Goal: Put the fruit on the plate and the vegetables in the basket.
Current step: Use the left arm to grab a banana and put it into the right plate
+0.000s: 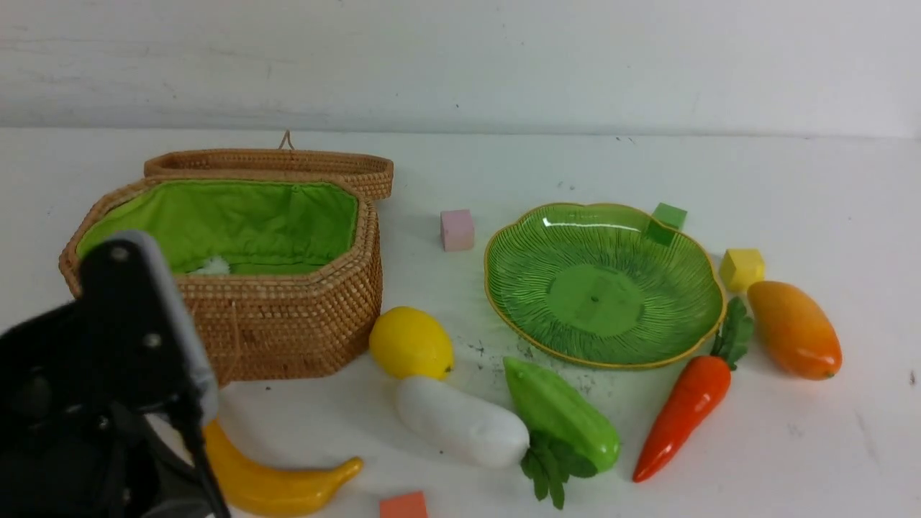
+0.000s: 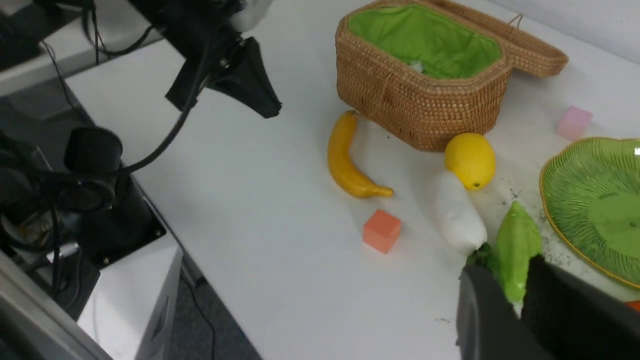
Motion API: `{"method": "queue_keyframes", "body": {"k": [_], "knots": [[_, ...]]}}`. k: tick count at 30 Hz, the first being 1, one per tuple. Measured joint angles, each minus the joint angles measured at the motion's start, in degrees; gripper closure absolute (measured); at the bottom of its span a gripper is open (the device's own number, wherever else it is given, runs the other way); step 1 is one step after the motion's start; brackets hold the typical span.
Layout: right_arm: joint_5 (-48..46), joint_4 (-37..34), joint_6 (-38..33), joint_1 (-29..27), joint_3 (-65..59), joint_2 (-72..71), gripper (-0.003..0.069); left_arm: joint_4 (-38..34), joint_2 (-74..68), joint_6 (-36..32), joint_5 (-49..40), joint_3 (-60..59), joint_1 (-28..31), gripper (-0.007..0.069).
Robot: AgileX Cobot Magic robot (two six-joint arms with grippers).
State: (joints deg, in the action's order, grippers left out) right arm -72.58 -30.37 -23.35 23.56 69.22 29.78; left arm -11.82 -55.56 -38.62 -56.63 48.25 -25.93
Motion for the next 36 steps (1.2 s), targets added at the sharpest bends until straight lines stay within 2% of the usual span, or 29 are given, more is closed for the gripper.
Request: {"method": "queue_keyframes", "body": {"k": [4,7,12,13,15,20,23,27,31,33,36], "knots": [[0.0,0.4,-1.53,0.0,0.0,0.0,0.0511,3.04,-7.07,-6.97,3.11,0.0,0.0,0.0634],[0.0,0.89,-1.79,0.07,0.0,0.0,0.0508,6.37,-13.5,-10.73,4.66,0.0,0.0,0.0583],[0.0,1.63,-2.0,1.39,0.0,-0.18,0.0498,7.78,-25.4,-11.98,11.06,0.0,0.0,0.0316],[0.0,1.74,-2.0,1.52,0.0,-0.18,0.0498,8.01,-26.91,-11.98,12.39,0.0,0.0,0.0283],[0.0,1.94,-2.05,1.71,0.0,-0.18,0.0494,9.37,-30.39,-12.17,16.04,0.0,0.0,0.0162],[0.0,2.38,-2.05,1.71,0.0,-0.23,0.0488,13.5,-35.04,-12.29,21.71,0.32,0.0,0.0039],[0.0,2.44,-2.05,1.71,0.0,-0.23,0.0484,15.66,-37.35,-12.41,23.18,0.37,0.0,0.005],[0.0,2.44,-2.05,1.71,0.0,-0.23,0.0478,18.79,-40.25,-12.43,24.68,0.42,0.0,0.0125],[0.0,2.44,-2.05,1.71,0.0,-0.23,0.0478,19.21,-41.26,-12.43,24.41,0.99,0.0,0.0275],[0.0,2.44,-2.05,1.71,0.0,-0.23,0.0478,19.26,-41.3,-12.43,24.49,0.99,0.0,0.0322],[0.0,2.44,-2.05,1.71,0.0,-0.23,0.0478,19.26,-41.16,-12.43,23.89,0.99,-0.07,0.0316]]}}
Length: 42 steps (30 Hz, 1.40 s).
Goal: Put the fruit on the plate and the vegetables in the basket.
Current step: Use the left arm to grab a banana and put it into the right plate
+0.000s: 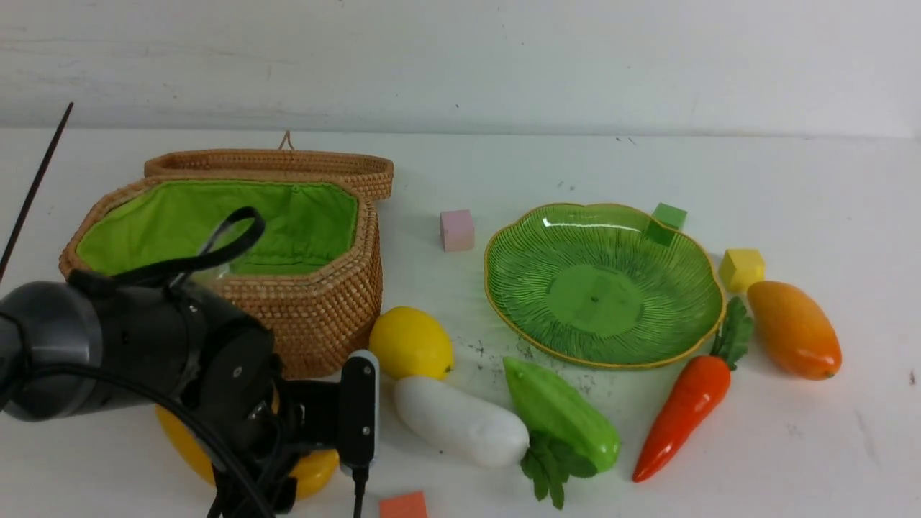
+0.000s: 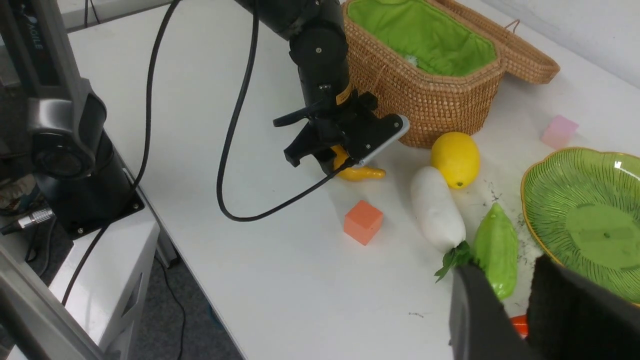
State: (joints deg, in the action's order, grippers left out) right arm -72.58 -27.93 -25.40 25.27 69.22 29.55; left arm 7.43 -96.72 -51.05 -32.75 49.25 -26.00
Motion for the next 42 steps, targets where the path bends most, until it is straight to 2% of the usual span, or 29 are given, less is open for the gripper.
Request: {"method": "queue_keyframes", "body": {"k": [5,9,13,16,21,23,27,34,39,42], "knots": [[0.0,0.0,0.0,0.0,0.0,0.0,0.0474,-0.26,5.33,0.69,-7.12,-0.22,-2.59,0.0316],[0.0,0.0,0.0,0.0,0.0,0.0,0.0471,-1.0,13.68,6.12,-8.81,-0.22,-6.5,0.0316],[0.28,1.35,0.75,0.0,0.0,-0.02,0.047,-1.11,21.04,13.89,-5.49,0.53,-12.31,0.0316],[3.22,4.74,4.38,0.0,0.0,-0.02,0.047,-1.12,21.67,17.43,0.33,4.34,-16.74,0.0316],[8.26,15.4,16.57,0.0,0.0,-0.02,0.0468,-1.6,11.22,22.13,10.96,18.08,-19.79,0.0316],[8.52,17.39,18.66,0.0,0.0,-0.02,0.0468,-1.6,7.77,22.47,11.53,21.62,-19.86,0.0316],[7.93,20.2,23.1,0.0,0.0,-0.02,0.0464,-1.6,-10.65,22.99,8.84,39.61,-19.86,0.0316],[4.56,18.78,24.12,0.0,0.0,-0.02,0.0458,-0.8,-30.56,23.04,0.28,63.1,-19.91,0.0316],[3.03,18.86,24.12,0.0,0.0,-0.02,0.0457,-1.06,-34.39,23.04,0.86,66.92,-19.91,0.0305],[2.4,19.05,24.12,0.0,0.0,-0.02,0.0455,-2.05,-34.68,23.04,1.6,67.24,-19.91,0.023]]}}
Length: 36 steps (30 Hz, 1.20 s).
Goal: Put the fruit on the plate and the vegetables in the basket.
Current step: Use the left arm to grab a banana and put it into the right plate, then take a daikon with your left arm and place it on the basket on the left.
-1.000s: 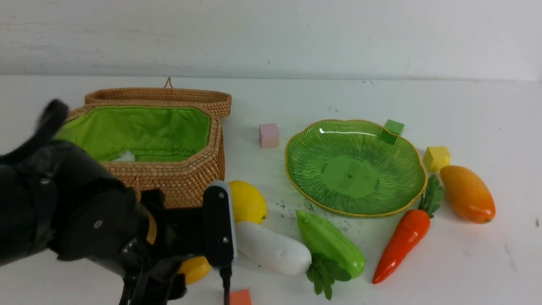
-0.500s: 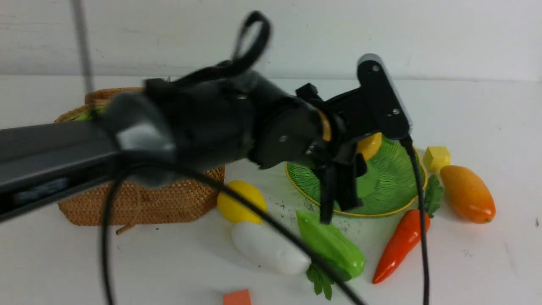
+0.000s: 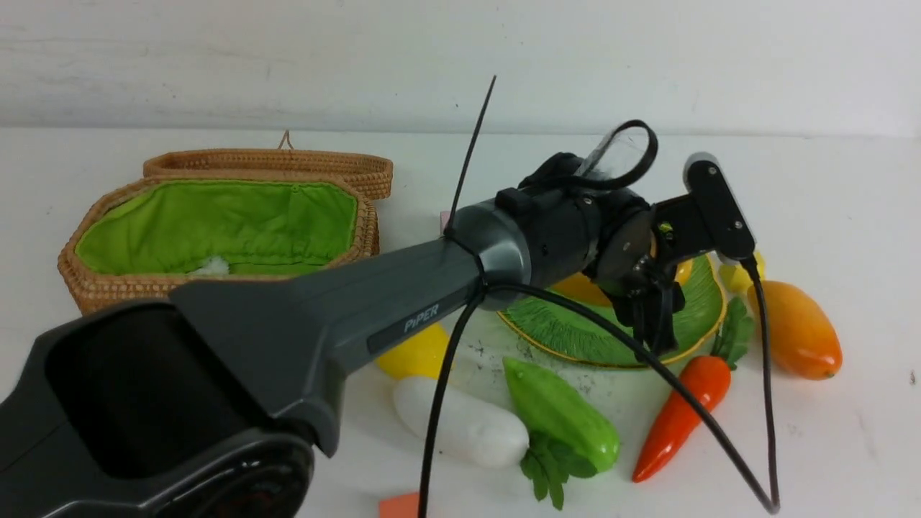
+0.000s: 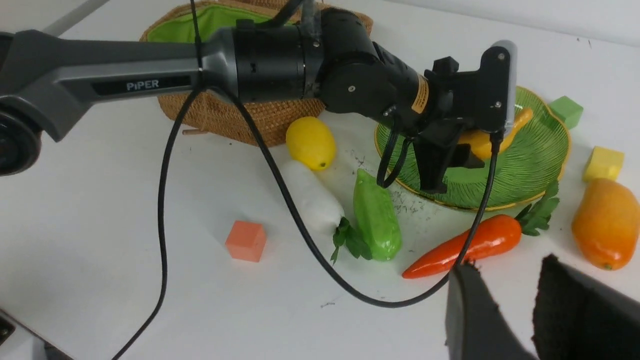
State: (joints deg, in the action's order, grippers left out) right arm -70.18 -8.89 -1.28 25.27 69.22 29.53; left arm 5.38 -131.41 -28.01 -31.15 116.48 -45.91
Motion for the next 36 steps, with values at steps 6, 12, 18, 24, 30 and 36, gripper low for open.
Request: {"method": "queue_keyframes", "body": {"k": [6,12,18,24,30,36], "knots": [[-0.13,0.06,0.0,0.0,0.0,0.0,0.0451,-1.48,0.06,0.0,0.31,0.17,0.0,0.0048],[-0.64,0.12,0.0,0.0,0.0,0.0,0.0448,-1.82,4.25,3.34,-7.25,0.12,0.0,0.0082],[-0.66,0.25,-0.79,0.0,0.0,0.0,0.0446,-2.09,17.83,15.55,-25.08,0.23,0.0,0.0484],[-0.66,0.42,-1.43,0.0,0.0,0.0,0.0443,-2.11,26.52,18.85,-38.92,0.59,0.0,0.0638],[-0.66,0.17,-1.54,0.0,0.0,0.0,0.0443,-1.6,34.52,18.53,-39.72,-7.55,-0.14,0.0638],[-2.44,-1.6,-2.79,0.0,0.0,0.0,0.0442,-2.31,43.37,5.82,-39.64,-25.58,-0.2,0.0638]]}}
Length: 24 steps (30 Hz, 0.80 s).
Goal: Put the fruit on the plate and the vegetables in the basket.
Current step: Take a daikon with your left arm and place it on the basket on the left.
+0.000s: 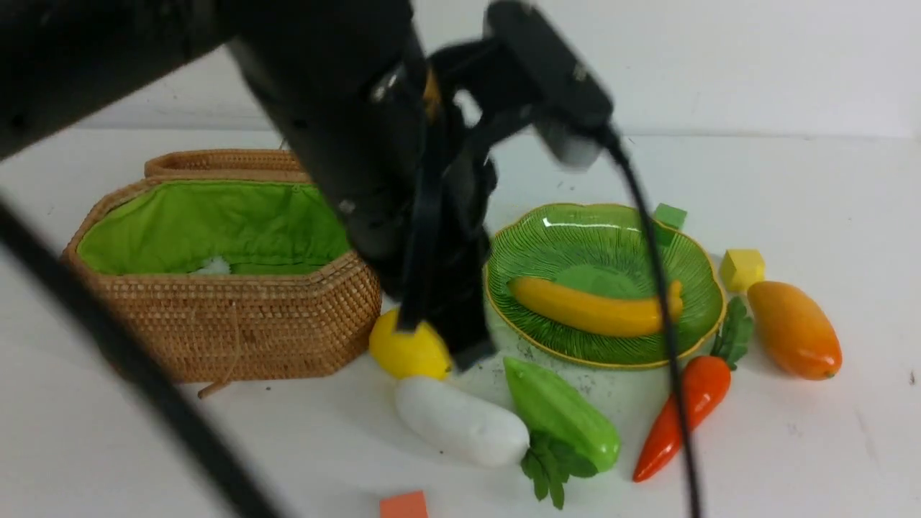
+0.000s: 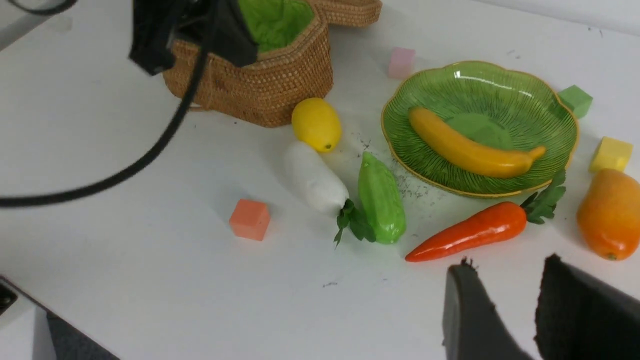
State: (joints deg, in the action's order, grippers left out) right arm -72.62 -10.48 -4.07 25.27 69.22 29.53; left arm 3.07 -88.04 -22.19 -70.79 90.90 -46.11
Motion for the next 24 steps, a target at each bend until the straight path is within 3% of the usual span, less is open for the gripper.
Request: {"method": "queue_keyframes", "body": {"k": [3,5,7,12,15,18,24], "knots": [[0.0,-1.46,-1.08,0.0,0.0,0.0,0.044,-1.25,0.03,-8.76,4.04,-7.78,0.0,0.0606],[0.0,-2.37,-1.44,0.0,0.0,0.0,0.044,-1.76,-2.11,-15.22,8.42,-10.61,0.0,0.0538],[0.0,-2.94,-1.67,0.0,0.0,0.0,0.044,-1.9,-4.65,-18.99,11.02,-11.51,0.0,0.0447],[0.0,-3.52,-1.78,0.0,0.0,0.0,0.044,1.29,-11.64,-24.27,15.83,-11.76,0.0,0.0133],[0.0,-3.52,-1.78,0.0,0.0,0.0,0.0438,3.4,-15.0,-24.57,18.64,-11.76,0.06,0.0032],[0.0,-3.52,-1.78,0.0,0.0,0.0,0.0436,5.65,-19.1,-24.7,22.87,-11.76,0.39,-0.0022],[0.0,-3.52,-1.78,0.0,0.0,0.0,0.0436,6.67,-23.49,-24.75,28.11,-11.76,2.09,0.0013]]}}
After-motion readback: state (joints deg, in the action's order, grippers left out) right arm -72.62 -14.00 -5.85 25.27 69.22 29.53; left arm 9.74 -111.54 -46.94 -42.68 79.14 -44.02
